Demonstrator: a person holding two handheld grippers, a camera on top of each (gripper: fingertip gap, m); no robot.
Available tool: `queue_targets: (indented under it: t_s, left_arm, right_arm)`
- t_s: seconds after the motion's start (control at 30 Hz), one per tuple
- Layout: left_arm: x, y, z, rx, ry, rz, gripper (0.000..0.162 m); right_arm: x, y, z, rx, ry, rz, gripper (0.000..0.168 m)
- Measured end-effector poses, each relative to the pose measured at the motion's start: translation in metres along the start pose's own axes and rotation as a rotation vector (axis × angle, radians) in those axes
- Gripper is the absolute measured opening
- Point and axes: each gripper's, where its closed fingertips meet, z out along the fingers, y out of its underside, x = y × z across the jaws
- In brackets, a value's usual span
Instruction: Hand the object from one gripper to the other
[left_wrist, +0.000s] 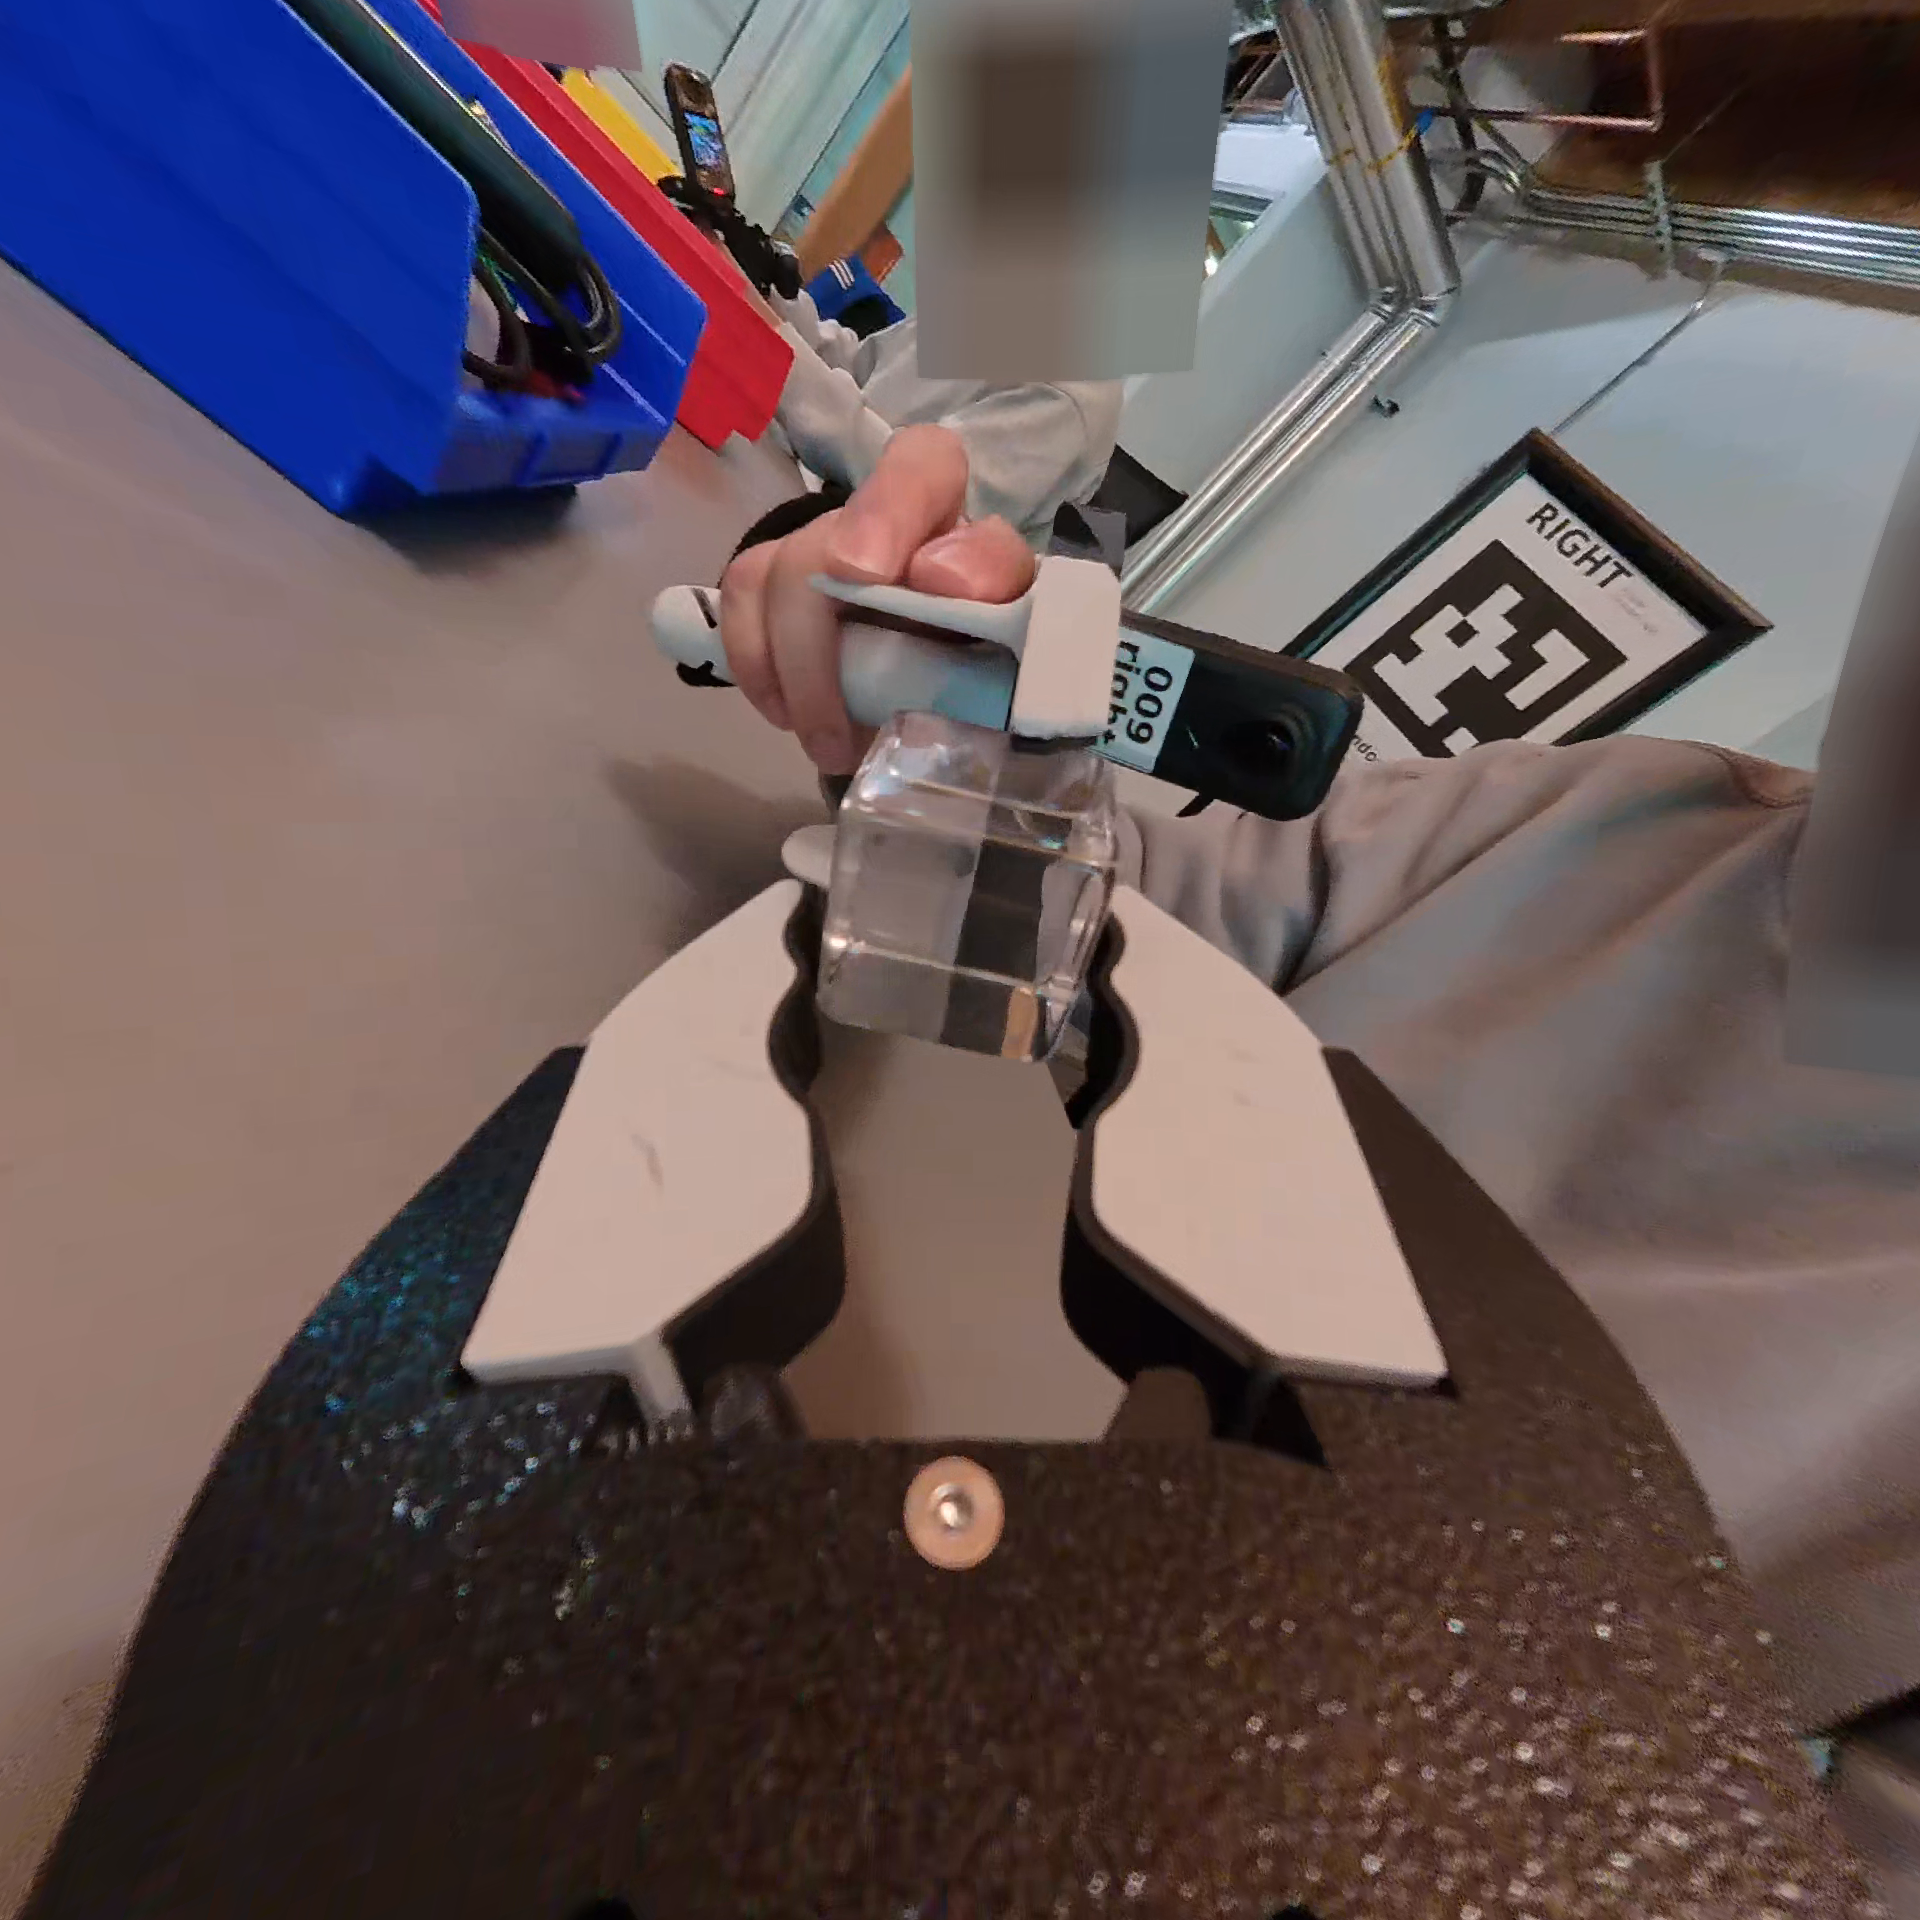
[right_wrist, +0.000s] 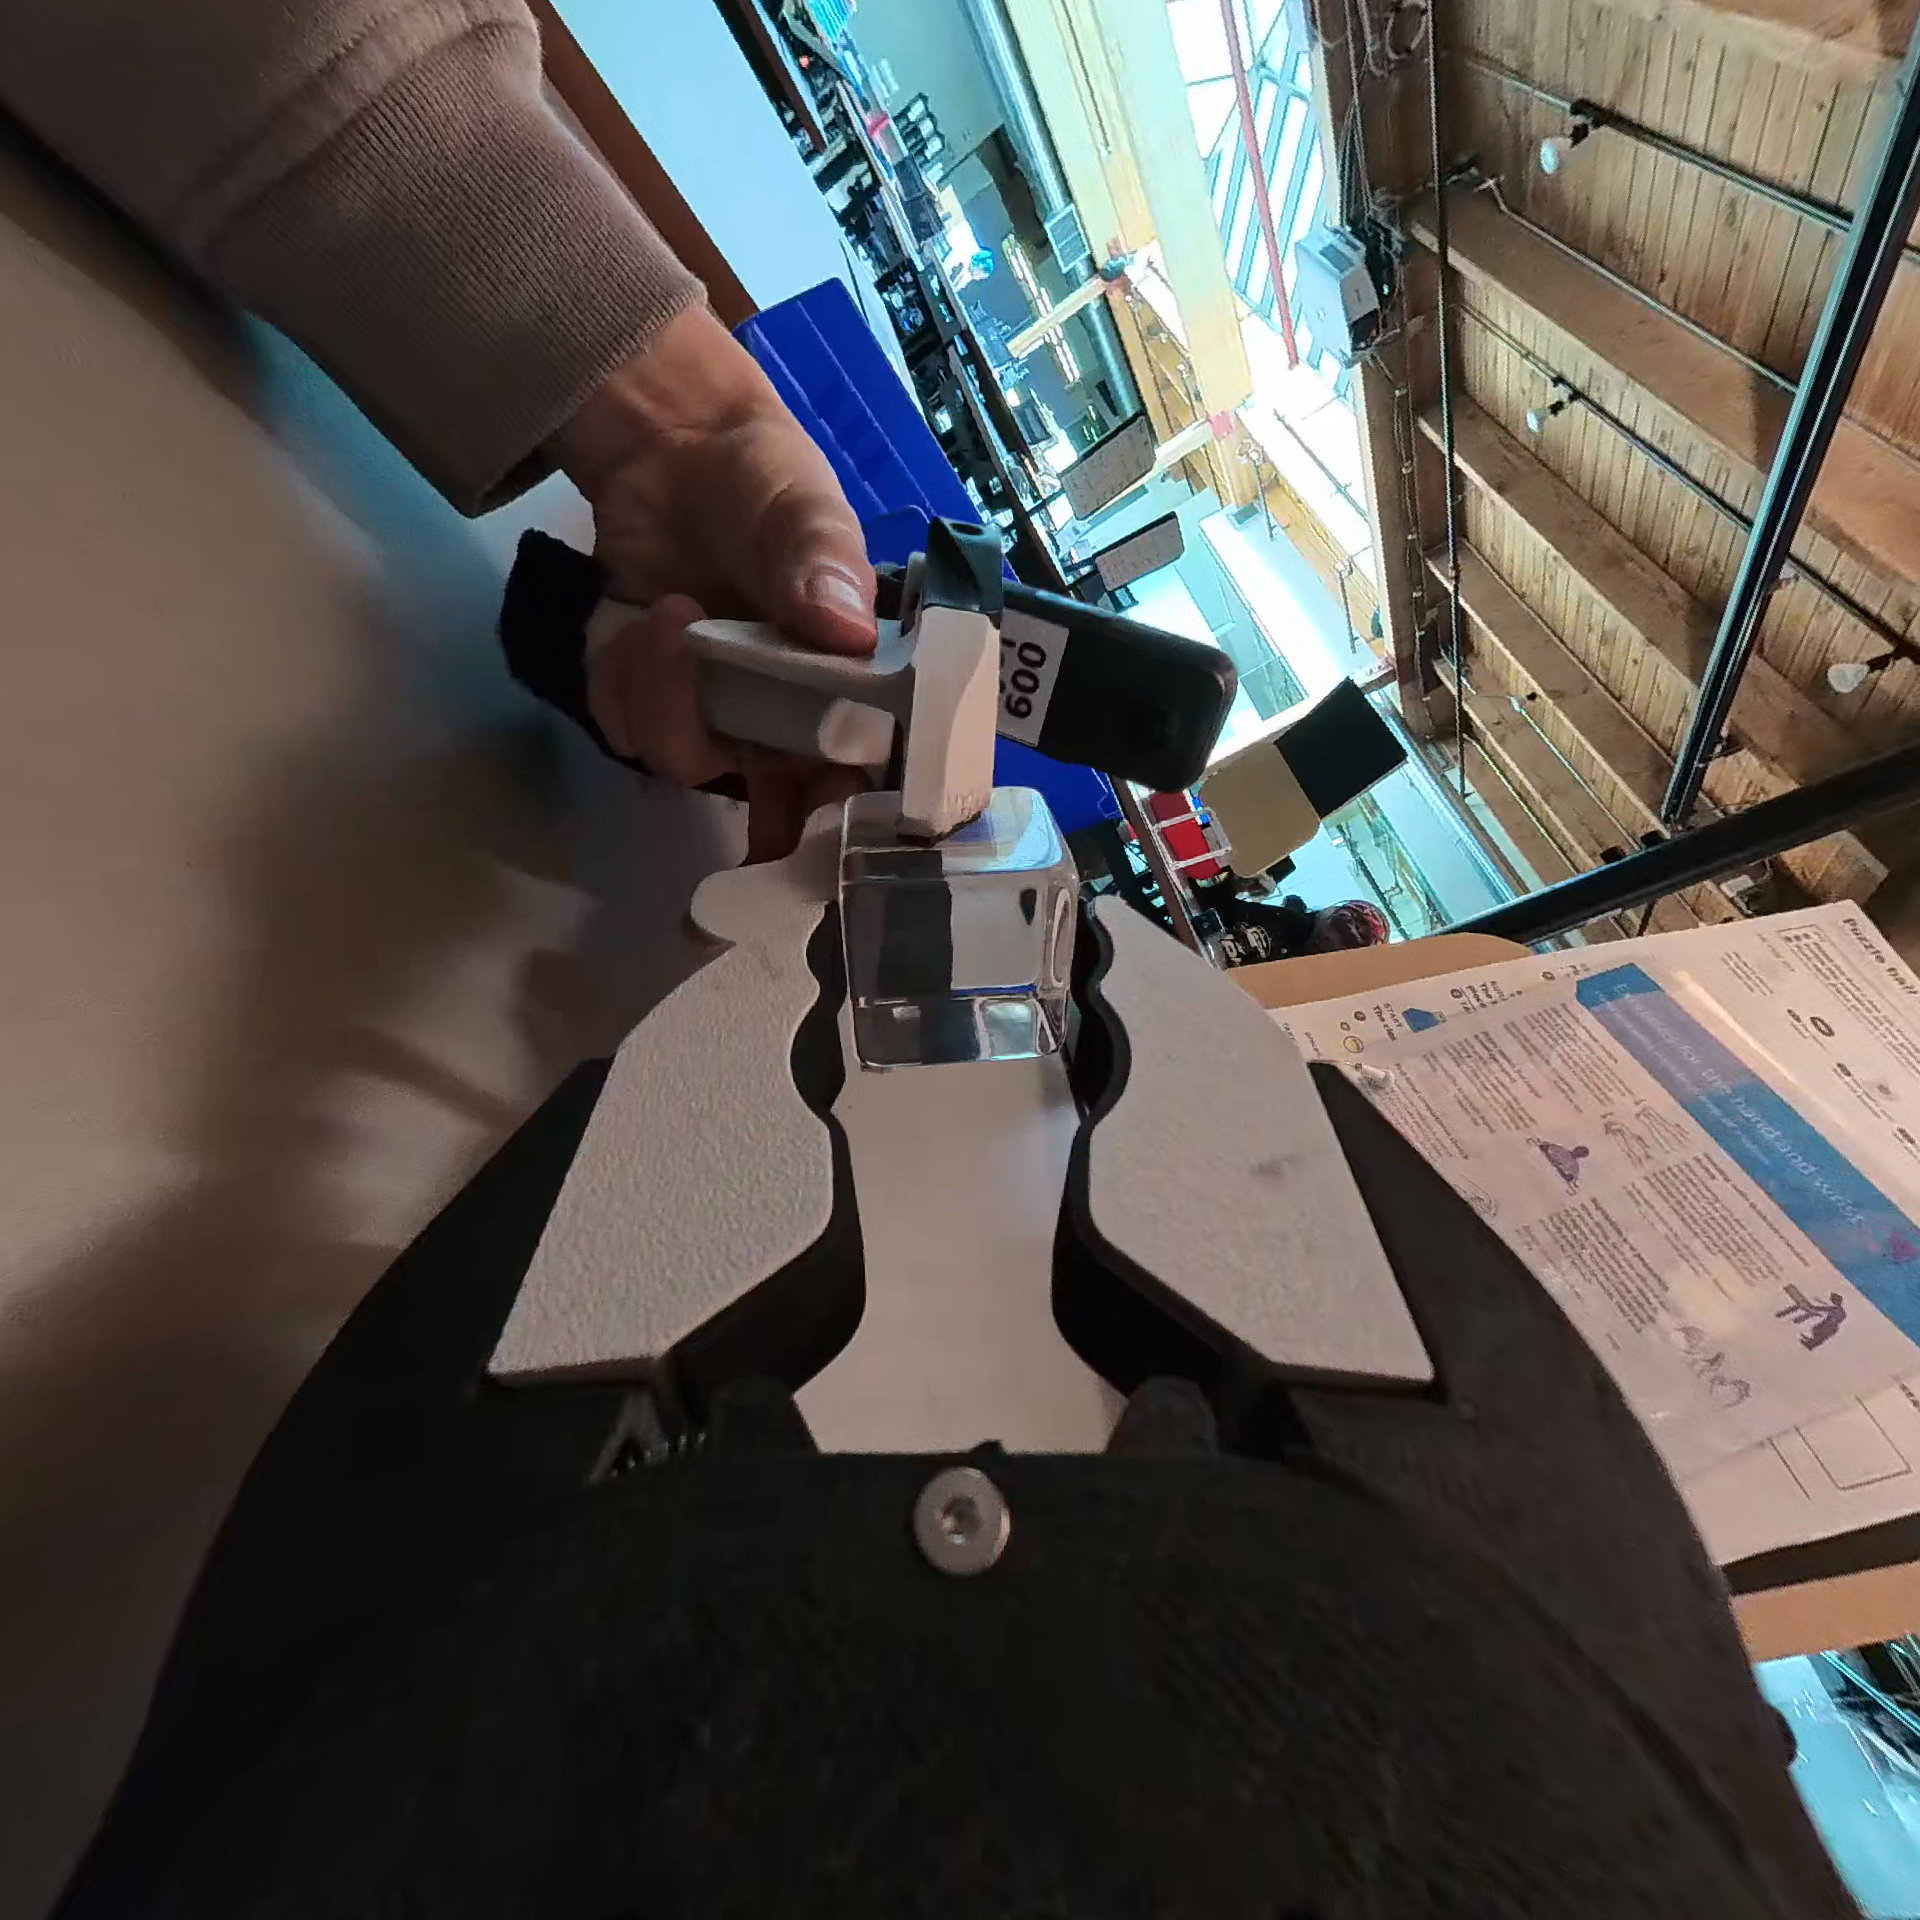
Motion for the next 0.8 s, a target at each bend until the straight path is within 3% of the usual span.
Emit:
queue_targets:
  t_s: [0.17, 0.33, 0.5, 0.57, 0.7, 0.8]
  left_arm:
    - [-0.010, -0.004, 0.001, 0.012, -0.105, 0.143, 0.046]
    - [-0.018, -0.022, -0.010, 0.053, -0.316, 0.466, 0.046]
    - [-0.010, -0.035, -0.015, 0.096, -0.405, 0.741, 0.046]
    - [-0.014, -0.036, -0.015, 0.083, -0.447, 0.757, 0.046]
    - [-0.029, -0.024, -0.011, -0.034, -0.503, 0.689, 0.046]
    - [-0.029, -0.016, -0.004, -0.082, -0.485, 0.685, 0.046]
  right_arm:
    - [0.001, 0.011, -0.001, -0.043, 0.002, 0.085, 0.044]
    - [0.023, 0.008, -0.005, 0.072, -0.024, 0.659, 0.081]
    - [0.030, 0.009, -0.006, 0.189, -0.163, 1.183, 0.082]
    - [0.038, 0.009, -0.006, 0.227, -0.097, 1.190, 0.078]
    - [0.031, 0.015, -0.005, 0.125, -0.049, 0.991, 0.082]
    - [0.023, 0.012, -0.005, 0.130, -0.115, 1.006, 0.063]
